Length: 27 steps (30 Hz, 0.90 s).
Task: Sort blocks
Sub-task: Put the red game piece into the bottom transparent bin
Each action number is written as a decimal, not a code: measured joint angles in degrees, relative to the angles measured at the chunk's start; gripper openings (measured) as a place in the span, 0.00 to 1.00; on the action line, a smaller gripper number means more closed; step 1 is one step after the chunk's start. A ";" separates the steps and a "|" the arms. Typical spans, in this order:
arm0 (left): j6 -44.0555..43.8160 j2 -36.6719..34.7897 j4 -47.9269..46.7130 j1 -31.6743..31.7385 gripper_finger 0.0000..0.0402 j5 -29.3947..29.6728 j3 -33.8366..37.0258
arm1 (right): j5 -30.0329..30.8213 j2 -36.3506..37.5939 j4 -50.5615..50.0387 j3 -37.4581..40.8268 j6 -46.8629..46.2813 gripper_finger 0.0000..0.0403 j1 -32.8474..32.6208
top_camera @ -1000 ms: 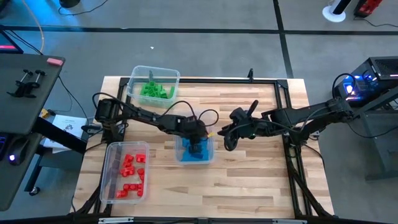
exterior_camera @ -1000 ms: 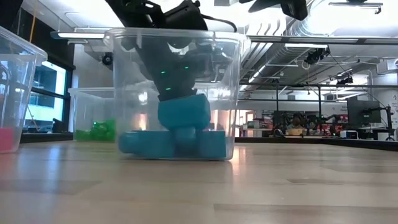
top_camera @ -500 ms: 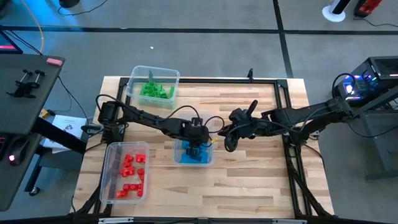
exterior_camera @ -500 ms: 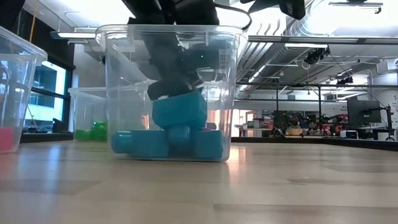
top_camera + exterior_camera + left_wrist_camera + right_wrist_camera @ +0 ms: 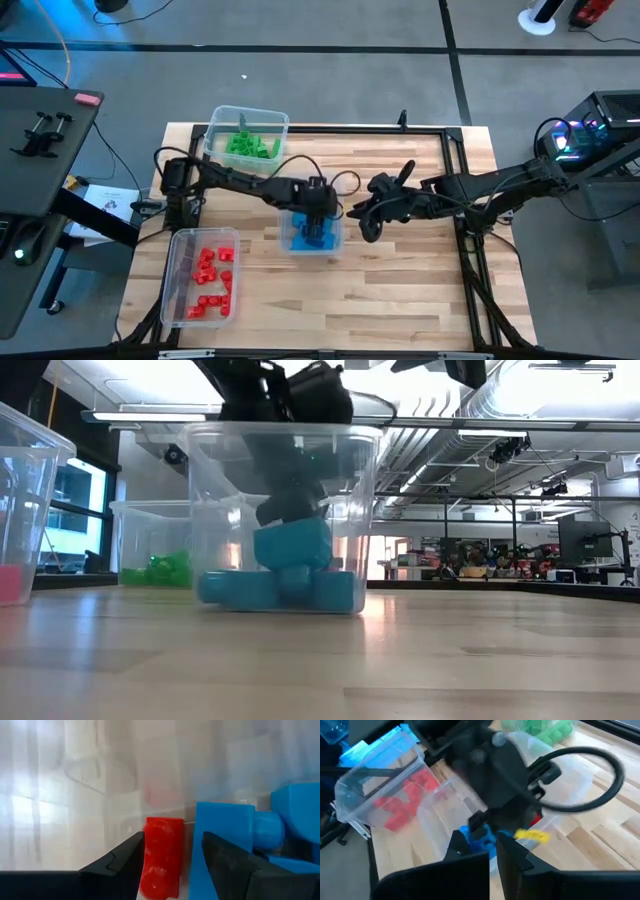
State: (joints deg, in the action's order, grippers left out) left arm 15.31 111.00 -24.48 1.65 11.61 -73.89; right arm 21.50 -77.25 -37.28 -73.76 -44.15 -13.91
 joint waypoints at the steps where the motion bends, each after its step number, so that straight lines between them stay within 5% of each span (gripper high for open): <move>1: -0.02 0.00 0.16 0.57 0.47 -0.60 0.25 | -0.01 0.00 0.27 0.00 -0.56 0.00 0.00; 8: -0.03 0.33 -0.17 2.14 0.47 -2.36 0.14 | -0.05 0.00 1.99 0.00 -0.88 0.00 0.00; 15: -1.74 2.82 -2.45 2.67 0.47 -11.76 -0.36 | -0.05 -0.67 2.01 0.00 -1.06 0.00 0.00; 27: 0.69 -3.04 -9.63 -0.06 0.47 -9.08 -2.31 | -0.62 -2.99 1.92 0.00 -1.91 0.00 -1.31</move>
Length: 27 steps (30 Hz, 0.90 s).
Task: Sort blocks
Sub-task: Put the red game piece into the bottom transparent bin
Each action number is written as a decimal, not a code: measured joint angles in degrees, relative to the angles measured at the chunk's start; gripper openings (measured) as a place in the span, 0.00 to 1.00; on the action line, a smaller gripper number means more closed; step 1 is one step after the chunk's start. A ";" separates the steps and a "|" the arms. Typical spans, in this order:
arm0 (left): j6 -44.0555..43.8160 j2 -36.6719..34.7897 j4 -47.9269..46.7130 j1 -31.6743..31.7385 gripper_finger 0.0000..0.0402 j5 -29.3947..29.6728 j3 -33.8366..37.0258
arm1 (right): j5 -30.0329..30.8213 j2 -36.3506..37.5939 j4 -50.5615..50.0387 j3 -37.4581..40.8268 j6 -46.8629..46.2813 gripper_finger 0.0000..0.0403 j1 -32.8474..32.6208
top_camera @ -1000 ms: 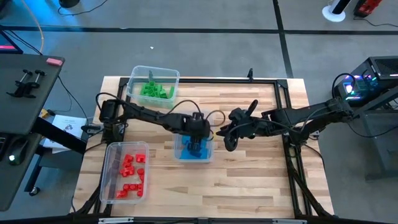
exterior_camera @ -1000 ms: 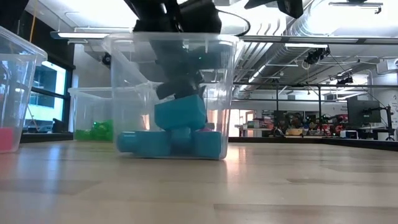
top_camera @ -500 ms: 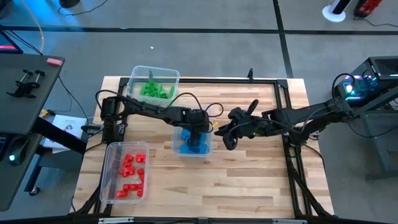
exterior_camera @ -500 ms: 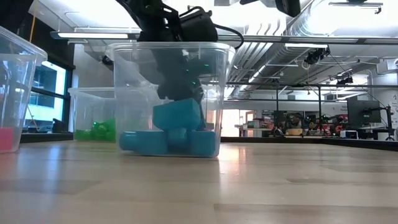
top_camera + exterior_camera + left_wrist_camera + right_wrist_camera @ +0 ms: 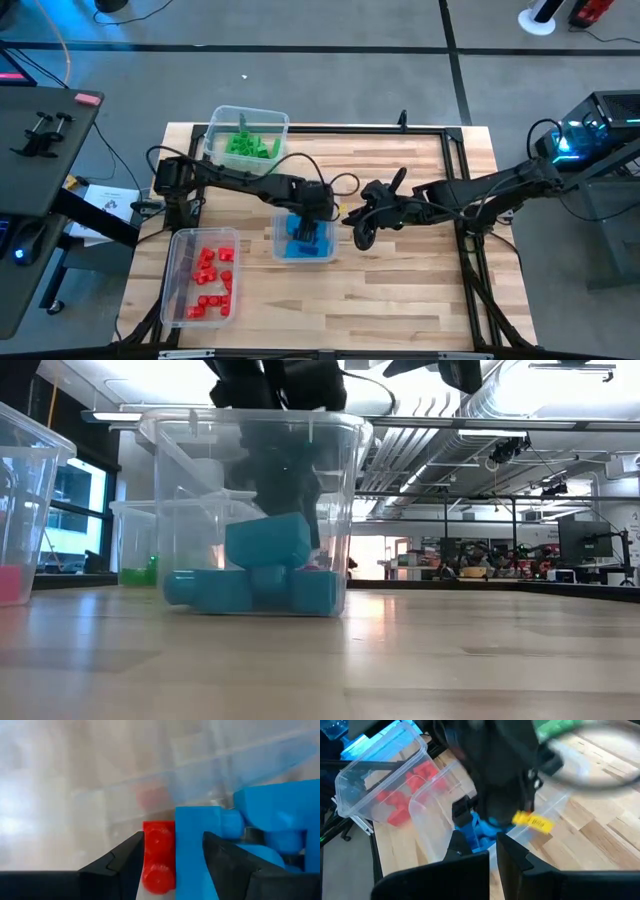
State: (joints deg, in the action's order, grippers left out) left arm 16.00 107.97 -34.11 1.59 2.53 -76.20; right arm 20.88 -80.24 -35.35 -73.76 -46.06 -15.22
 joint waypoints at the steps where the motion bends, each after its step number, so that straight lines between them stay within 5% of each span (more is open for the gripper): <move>1: 0.27 -0.39 -0.19 0.26 0.47 0.80 -0.01 | 0.00 -0.16 0.07 0.00 -0.02 0.00 -0.19; 14: -0.46 -1.29 -1.43 4.89 0.47 4.39 0.13 | -3.18 0.87 13.55 -0.02 6.07 0.00 -1.88; 27: -2.20 0.96 5.03 5.80 0.47 10.11 8.16 | -3.52 0.89 13.83 -0.02 4.99 0.00 -2.08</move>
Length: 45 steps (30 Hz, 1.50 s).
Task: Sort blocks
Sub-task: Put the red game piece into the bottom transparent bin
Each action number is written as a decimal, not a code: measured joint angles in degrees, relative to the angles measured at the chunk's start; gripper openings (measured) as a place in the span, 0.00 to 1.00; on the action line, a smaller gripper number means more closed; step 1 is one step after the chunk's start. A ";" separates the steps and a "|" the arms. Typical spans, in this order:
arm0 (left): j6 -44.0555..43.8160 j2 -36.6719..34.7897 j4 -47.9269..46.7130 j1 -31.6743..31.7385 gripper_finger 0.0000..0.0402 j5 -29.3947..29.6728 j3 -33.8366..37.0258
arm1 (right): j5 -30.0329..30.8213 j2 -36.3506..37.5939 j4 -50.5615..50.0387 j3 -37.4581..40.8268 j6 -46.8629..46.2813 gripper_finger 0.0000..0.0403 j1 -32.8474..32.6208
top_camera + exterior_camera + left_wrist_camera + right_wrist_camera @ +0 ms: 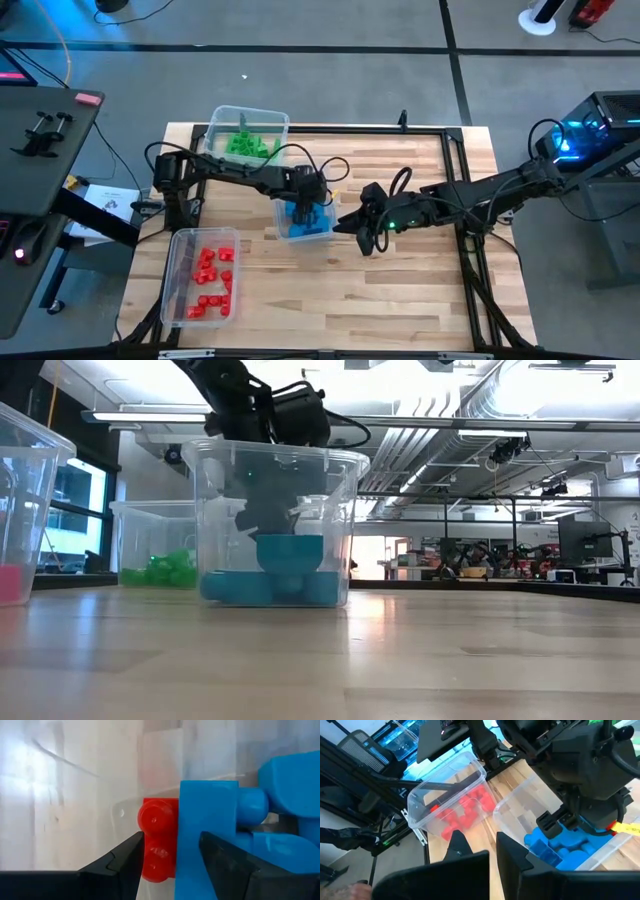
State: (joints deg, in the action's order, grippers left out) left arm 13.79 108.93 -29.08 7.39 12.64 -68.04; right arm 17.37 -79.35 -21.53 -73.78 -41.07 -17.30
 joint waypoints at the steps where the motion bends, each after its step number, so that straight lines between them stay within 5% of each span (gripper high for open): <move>1: -0.90 0.24 0.07 -0.02 0.47 0.05 0.12 | 0.00 0.00 0.01 0.00 -0.01 0.00 0.00; 5: -4.50 1.42 0.46 0.20 0.47 -1.70 0.25 | -0.42 0.00 0.27 0.00 -0.61 0.00 -0.05; 15: -19.31 2.08 5.25 2.49 0.47 -16.52 0.34 | -0.46 0.02 0.25 0.00 -1.08 0.00 -1.88; 24: -19.32 -0.76 2.52 -3.74 0.47 -25.40 0.88 | -0.44 0.02 -0.04 0.00 -0.38 0.00 -2.38; 37: -3.90 -1.24 3.58 -7.12 0.47 -16.58 -0.04 | -0.44 0.02 -0.04 0.00 0.04 0.00 -2.23; 45: -6.55 1.89 6.15 -7.25 0.38 -16.51 -0.36 | -0.42 0.04 -0.01 0.00 -2.36 0.00 -2.23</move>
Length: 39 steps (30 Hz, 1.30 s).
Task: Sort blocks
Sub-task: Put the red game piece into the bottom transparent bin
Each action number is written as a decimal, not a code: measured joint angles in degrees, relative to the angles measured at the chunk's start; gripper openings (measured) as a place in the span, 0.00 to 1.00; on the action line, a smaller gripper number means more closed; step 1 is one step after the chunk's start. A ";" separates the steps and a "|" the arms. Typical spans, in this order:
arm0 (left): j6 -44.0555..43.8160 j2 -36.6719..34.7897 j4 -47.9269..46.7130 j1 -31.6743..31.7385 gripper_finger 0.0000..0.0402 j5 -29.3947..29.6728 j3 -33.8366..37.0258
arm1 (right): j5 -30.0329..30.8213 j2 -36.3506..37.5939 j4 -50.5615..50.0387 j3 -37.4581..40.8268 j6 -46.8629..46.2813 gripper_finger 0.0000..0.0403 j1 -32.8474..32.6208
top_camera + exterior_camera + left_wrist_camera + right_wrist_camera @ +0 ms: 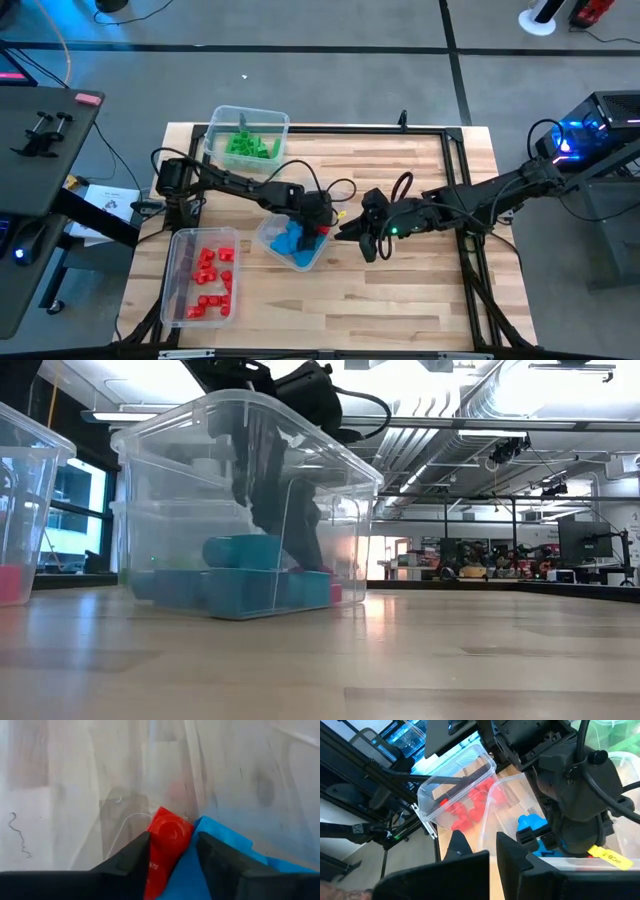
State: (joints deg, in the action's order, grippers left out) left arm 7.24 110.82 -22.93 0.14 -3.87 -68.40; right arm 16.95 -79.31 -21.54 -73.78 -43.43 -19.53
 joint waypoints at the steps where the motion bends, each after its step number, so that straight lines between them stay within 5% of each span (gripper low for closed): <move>1: -0.13 0.01 0.23 0.00 0.34 0.20 0.01 | 0.00 0.00 0.00 0.00 -0.05 0.00 0.00; 10: -5.36 0.07 2.15 0.22 0.01 0.63 0.10 | 1.68 0.00 0.00 0.00 -0.16 0.00 0.00; 28: -2.01 -8.18 -0.98 3.36 0.00 0.86 -0.28 | 1.73 0.00 -0.02 0.00 0.36 0.00 0.00; 34: 5.63 -6.87 -2.14 4.17 0.01 2.04 -0.33 | 1.73 0.00 0.00 0.00 0.10 0.00 -0.02; 39: 14.88 -4.69 -2.13 3.37 0.11 3.02 -0.35 | 1.73 0.00 0.00 0.00 -0.28 0.00 -0.02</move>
State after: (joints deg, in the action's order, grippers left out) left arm 22.12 106.13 -25.06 3.51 -0.85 -68.75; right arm 18.68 -79.31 -21.54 -73.78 -43.71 -19.55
